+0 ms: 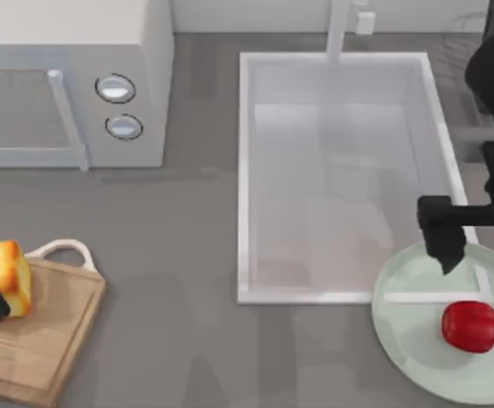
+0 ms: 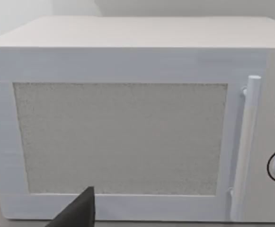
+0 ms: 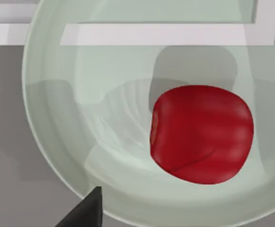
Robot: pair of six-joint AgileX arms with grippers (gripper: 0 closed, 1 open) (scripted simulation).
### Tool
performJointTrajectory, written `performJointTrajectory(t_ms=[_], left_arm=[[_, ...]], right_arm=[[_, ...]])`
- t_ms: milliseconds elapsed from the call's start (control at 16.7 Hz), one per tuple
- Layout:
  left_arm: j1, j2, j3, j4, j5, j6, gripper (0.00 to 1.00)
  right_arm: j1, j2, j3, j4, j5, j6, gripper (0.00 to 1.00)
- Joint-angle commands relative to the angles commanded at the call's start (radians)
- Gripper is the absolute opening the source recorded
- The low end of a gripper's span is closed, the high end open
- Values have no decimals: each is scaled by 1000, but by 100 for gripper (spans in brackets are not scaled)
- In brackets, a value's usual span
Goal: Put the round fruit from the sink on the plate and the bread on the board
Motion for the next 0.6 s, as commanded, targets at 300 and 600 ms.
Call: performJointTrajectory(t_ms=[300,600], left_arm=[[0,0,0,0,0,0,100],[0,0,0,0,0,0,100]], right_arm=[[-2,-11,-7,8,0,-3,100],[-50,-215,-162,159,0,-52,100]])
